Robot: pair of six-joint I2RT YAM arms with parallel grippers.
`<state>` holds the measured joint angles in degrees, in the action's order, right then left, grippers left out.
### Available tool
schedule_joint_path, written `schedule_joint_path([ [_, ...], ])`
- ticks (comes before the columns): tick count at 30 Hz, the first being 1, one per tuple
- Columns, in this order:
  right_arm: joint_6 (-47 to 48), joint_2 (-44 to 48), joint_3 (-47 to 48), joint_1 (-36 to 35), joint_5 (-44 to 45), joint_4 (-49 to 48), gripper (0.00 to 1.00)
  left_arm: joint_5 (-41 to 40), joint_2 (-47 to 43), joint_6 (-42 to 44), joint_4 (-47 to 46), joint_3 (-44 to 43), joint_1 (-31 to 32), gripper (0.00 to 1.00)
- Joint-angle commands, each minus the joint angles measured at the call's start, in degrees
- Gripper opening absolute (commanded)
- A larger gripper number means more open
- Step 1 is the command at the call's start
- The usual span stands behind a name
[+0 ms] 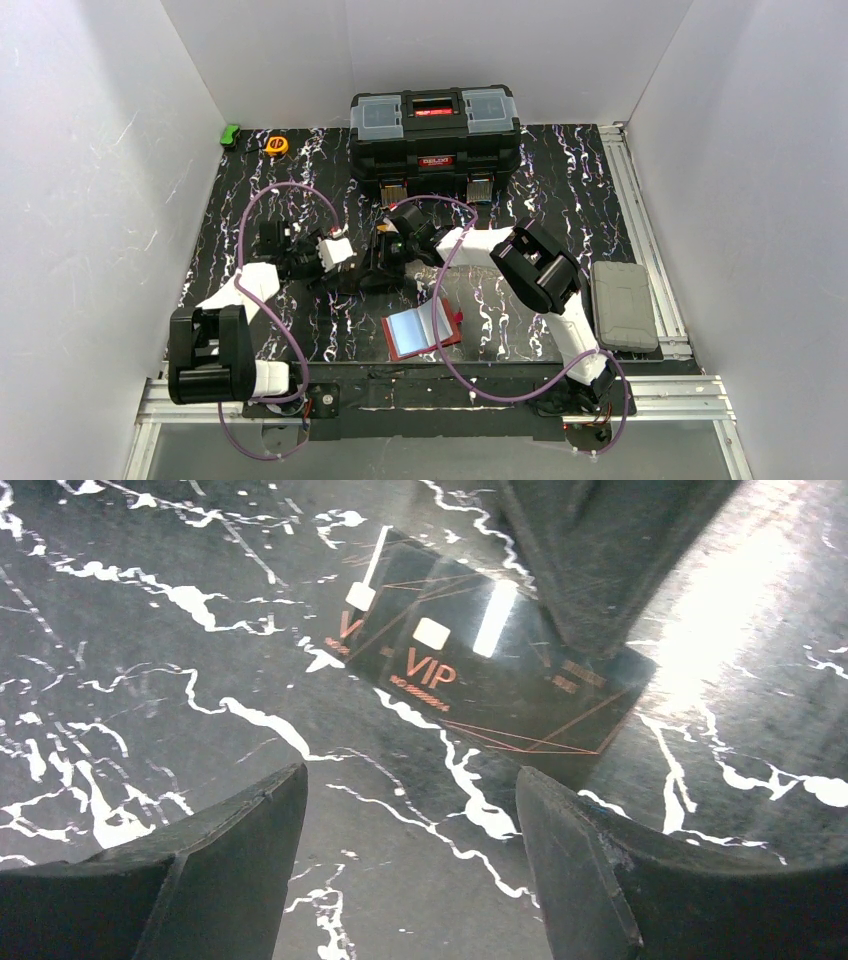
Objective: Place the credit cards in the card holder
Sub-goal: Pick up the credit card from the center of the board.
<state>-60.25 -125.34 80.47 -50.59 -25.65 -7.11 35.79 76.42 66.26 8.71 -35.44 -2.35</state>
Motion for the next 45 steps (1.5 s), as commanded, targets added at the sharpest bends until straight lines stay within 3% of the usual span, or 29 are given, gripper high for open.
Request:
schedule_joint_path([
  [1, -0.1, -0.4, -0.1, -0.8, -0.1, 2.0, 0.57, 2.8, -1.8, 2.3, 4.0, 3.0, 0.6, 0.76],
  [9, -0.7, -0.9, 0.4, -1.2, -0.1, 1.7, 0.57, 1.4, -1.3, 5.5, 1.6, 5.6, 1.0, 0.76],
  [33, -2.4, -0.5, -1.8, -0.5, -1.0, -1.6, 0.51, 1.3, -1.7, 1.6, 0.5, 4.2, 5.1, 0.76],
  [38, -2.9, -0.4, -2.3, -0.3, -1.2, -3.1, 0.40, 1.3, -1.8, 1.8, 0.4, 4.4, 5.1, 0.76],
  [45, -2.8, -0.1, -2.6, 0.0, -1.5, -3.6, 0.09, 1.2, -1.7, 0.8, 0.7, 3.7, 5.2, 0.76],
])
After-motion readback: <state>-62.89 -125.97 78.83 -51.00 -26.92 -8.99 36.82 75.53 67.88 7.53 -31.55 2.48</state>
